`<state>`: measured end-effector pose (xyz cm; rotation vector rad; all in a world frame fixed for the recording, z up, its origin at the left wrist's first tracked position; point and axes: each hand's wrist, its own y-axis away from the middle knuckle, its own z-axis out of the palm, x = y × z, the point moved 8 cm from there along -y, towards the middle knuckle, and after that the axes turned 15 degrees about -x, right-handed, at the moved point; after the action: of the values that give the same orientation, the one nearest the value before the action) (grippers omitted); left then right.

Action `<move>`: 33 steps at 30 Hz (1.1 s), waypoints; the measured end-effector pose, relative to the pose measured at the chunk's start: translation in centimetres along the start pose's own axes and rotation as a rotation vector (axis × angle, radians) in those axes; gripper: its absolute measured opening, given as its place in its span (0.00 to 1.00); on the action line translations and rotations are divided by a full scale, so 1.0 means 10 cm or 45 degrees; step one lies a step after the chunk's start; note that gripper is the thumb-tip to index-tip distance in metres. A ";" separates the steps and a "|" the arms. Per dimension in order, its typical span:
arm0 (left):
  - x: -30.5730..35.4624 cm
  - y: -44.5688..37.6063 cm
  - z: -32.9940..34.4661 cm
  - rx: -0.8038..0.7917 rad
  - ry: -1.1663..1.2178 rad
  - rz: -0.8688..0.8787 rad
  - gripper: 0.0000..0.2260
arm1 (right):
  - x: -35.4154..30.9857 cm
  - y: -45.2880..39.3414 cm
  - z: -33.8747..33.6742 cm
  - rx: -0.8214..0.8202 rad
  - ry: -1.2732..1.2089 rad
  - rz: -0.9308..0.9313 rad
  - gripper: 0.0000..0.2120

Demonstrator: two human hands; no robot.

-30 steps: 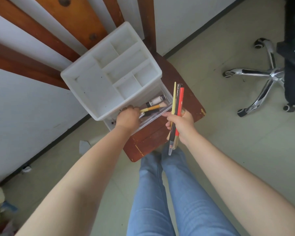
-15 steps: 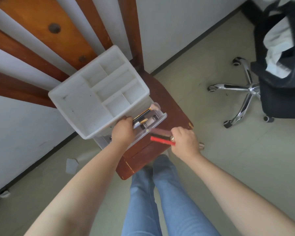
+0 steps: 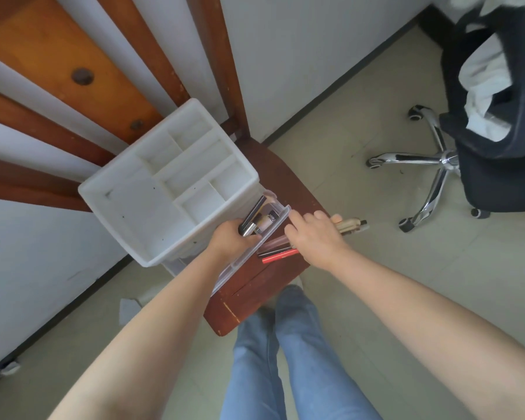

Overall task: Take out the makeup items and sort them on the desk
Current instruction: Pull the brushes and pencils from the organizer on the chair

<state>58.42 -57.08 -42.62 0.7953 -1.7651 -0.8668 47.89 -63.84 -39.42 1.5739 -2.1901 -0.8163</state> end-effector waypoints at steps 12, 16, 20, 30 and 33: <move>-0.06 0.34 -0.06 0.168 -0.188 -0.080 0.11 | -0.20 0.00 0.01 0.038 0.069 -0.087 0.23; -0.27 0.75 -0.20 0.267 -0.193 -0.103 0.11 | -0.37 -0.01 0.03 -0.063 0.049 -0.065 0.17; -0.52 1.21 -0.42 0.446 -0.052 -0.103 0.06 | -0.67 0.04 0.02 -0.120 0.070 -0.103 0.23; -0.90 1.62 -0.82 0.690 0.110 -0.232 0.09 | -1.22 -0.48 -0.47 -0.128 0.162 -0.168 0.20; -0.98 1.67 -0.94 0.734 0.153 -0.249 0.08 | -1.18 -0.57 -0.52 -0.114 0.180 -0.183 0.18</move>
<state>68.21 -41.98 -30.83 1.3811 -1.8695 -0.4115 59.12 -55.48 -38.09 1.7053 -1.9343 -0.8056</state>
